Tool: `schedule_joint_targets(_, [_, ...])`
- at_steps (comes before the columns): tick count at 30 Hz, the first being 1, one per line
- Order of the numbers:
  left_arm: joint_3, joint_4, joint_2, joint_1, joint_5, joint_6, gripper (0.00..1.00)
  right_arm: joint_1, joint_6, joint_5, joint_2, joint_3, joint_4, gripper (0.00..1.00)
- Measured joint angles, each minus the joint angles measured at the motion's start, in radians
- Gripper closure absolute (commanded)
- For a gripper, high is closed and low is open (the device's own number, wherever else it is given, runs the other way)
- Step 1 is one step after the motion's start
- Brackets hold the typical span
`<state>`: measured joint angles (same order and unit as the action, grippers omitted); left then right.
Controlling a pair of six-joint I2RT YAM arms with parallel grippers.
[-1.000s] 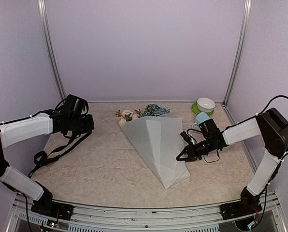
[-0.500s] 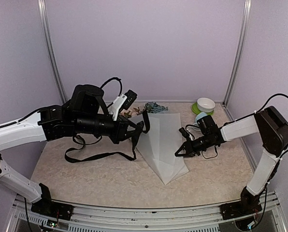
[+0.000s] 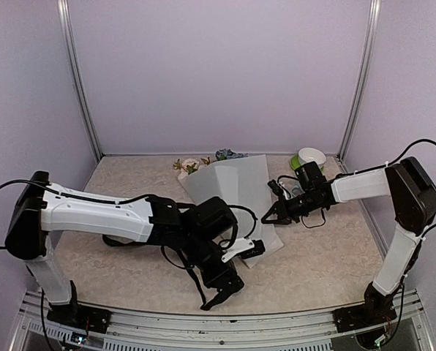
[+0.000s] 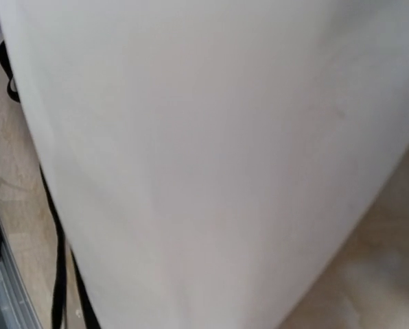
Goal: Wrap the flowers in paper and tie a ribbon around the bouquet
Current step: Place the ribbon at the center of the board.
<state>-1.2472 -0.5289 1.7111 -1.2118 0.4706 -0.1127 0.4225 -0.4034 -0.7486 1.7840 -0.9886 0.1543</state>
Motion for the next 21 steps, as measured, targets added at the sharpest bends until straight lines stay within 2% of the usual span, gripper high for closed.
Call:
schedule_joint_targets(3, [-0.140,-0.020,0.175,-0.016,-0.061,0.048,0.99,0.000,0.000,0.002,0.000,-0.003,0.014,1.00])
schedule_joint_targets(8, [-0.391,-0.009,0.353,-0.064,-0.207,0.159,0.92,0.000,-0.001,0.001,-0.002,-0.007,0.029,1.00])
schedule_joint_targets(13, [-0.764,-0.022,0.524,-0.100,-0.178,0.303,0.89,0.000,0.008,-0.003,-0.002,-0.035,0.064,1.00])
schedule_joint_targets(15, [-0.852,-0.015,0.558,-0.119,-0.159,0.359,0.87,0.000,0.014,-0.003,-0.005,-0.046,0.080,1.00])
schedule_joint_targets(17, [-0.885,-0.010,0.573,-0.142,-0.158,0.403,0.49,0.000,0.019,-0.002,-0.011,-0.050,0.088,1.00])
schedule_joint_targets(18, [-0.891,-0.008,0.580,-0.153,-0.159,0.420,0.38,0.000,0.020,-0.001,-0.014,-0.050,0.090,1.00])
schedule_joint_targets(21, [-0.877,-0.005,0.603,-0.177,-0.172,0.428,0.22,0.000,0.022,0.004,-0.023,-0.050,0.097,1.00])
